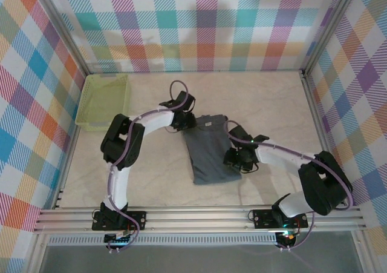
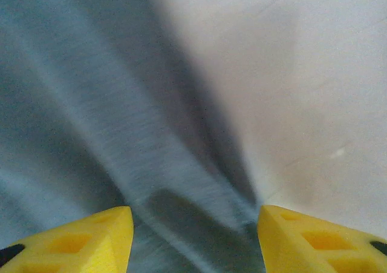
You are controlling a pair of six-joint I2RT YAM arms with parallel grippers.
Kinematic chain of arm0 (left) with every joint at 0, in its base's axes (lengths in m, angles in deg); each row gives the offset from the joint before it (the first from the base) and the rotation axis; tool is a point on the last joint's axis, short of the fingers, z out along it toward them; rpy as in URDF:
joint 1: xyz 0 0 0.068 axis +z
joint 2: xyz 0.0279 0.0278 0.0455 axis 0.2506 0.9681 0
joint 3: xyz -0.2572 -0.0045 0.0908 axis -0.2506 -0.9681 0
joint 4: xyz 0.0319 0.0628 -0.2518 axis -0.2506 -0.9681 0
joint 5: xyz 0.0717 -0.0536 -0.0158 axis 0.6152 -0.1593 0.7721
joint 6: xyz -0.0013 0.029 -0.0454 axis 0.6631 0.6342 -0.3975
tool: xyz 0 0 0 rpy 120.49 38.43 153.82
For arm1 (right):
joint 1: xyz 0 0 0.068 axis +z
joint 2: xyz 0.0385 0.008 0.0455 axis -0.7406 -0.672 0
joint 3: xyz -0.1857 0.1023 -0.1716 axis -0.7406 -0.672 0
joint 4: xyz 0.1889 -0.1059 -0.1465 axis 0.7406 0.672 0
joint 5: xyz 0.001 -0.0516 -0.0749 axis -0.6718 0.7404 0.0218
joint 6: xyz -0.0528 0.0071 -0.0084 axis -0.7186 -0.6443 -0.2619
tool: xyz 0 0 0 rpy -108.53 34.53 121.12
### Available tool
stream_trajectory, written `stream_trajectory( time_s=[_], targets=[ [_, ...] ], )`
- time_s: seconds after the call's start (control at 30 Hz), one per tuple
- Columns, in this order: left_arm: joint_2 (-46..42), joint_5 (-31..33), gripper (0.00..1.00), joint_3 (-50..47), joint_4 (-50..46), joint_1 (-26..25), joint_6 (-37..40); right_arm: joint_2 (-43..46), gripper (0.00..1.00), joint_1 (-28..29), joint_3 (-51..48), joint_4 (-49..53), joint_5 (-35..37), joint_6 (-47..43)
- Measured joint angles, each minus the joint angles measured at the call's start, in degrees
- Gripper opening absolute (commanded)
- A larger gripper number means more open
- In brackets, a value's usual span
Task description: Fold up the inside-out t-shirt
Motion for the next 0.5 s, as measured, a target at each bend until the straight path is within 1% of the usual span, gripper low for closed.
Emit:
stream_trajectory(
  time_s=[0.07, 0.13, 0.2, 0.27, 0.37, 0.5],
  targets=[
    [0.09, -0.15, 0.57, 1.86, -1.84, -0.44, 1.68, 1.81, 0.60, 0.59, 1.27, 1.22, 0.70, 0.11],
    [-1.42, 0.52, 0.61, 2.16, -3.98, -0.83, 2.60, 3.67, 0.60, -1.42, 3.39, 1.84, 2.21, -1.60],
    [-4.24, 1.53, 0.66, 0.94, -5.64, -1.01, 3.19, 4.37, 0.60, -5.70, 6.58, 1.33, 2.54, -4.85],
    [-8.28, 1.95, 0.69, -1.73, -6.10, -1.05, 3.23, 3.13, 0.60, -10.62, 9.94, -0.31, 1.25, -8.22],
    [-13.25, 1.46, 0.68, -5.22, -5.75, -0.63, 2.99, -3.76, 0.60, -16.06, 17.77, -2.47, -0.55, -13.84],
    [-12.96, 0.85, 0.66, -5.66, -4.31, 0.61, 2.49, -16.59, 0.59, -18.32, 28.28, -5.27, -3.54, -19.17]
  ],
)
